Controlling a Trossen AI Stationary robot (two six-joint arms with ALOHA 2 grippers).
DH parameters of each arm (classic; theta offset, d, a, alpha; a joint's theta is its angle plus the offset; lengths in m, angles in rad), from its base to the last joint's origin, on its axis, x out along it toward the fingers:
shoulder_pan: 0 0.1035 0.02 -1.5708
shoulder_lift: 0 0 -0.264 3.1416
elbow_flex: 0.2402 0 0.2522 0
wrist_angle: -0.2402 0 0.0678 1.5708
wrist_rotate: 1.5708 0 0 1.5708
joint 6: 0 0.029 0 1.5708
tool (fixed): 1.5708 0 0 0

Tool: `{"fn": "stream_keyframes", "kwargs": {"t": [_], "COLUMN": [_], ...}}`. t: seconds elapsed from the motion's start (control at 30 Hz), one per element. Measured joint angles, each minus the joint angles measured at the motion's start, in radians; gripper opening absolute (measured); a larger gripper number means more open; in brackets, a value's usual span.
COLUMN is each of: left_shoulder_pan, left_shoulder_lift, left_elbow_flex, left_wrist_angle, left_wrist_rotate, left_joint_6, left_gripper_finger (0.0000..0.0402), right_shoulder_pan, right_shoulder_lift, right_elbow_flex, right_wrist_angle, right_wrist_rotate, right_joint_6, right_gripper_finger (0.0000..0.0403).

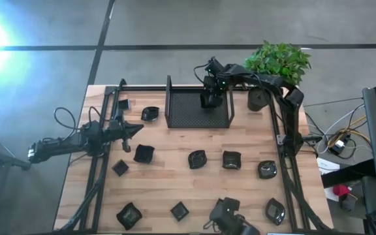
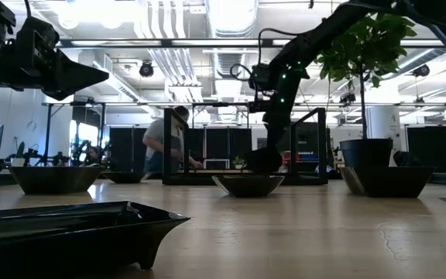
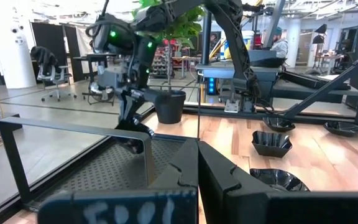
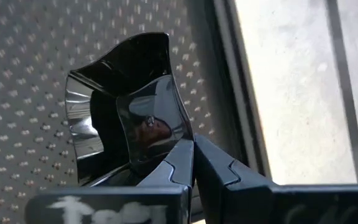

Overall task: Pick & Place Mini shaped plates
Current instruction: Put the black distorted square plate on the shelf

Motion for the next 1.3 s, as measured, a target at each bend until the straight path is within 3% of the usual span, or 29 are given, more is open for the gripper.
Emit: {"fn": "stream_keyframes", "kwargs": {"t": [0.37,0.63,1.07,1.3], "left_shoulder_pan": [-0.001,0.0,0.0,0.0], "left_shoulder_lift": [0.0,0.0,0.0,0.0], "left_elbow_flex": [0.0,0.0,0.0,0.0], "left_wrist_angle": [-0.002,-0.002,-0.003,-0.003], "left_wrist_rotate": [0.002,0.003,0.003,0.003], "left_joint_6": [0.0,0.0,0.0,0.0], "left_gripper_finger": [0.0,0.0,0.0,0.0], "right_shoulder_pan": [-0.009,-0.008,-0.008,-0.008], "right_shoulder_lift": [0.026,0.026,0.026,0.025], "right_elbow_flex": [0.0,0.0,0.0,0.0], "right_wrist_angle": [-0.004,-0.005,-0.005,-0.006], "right_wrist_rotate": [0.029,0.121,0.126,0.128], "right_joint_6": [0.005,0.004,0.001,-0.015], "right_gripper_finger": [0.0008,0.0009,0.0009,0.0049]}}
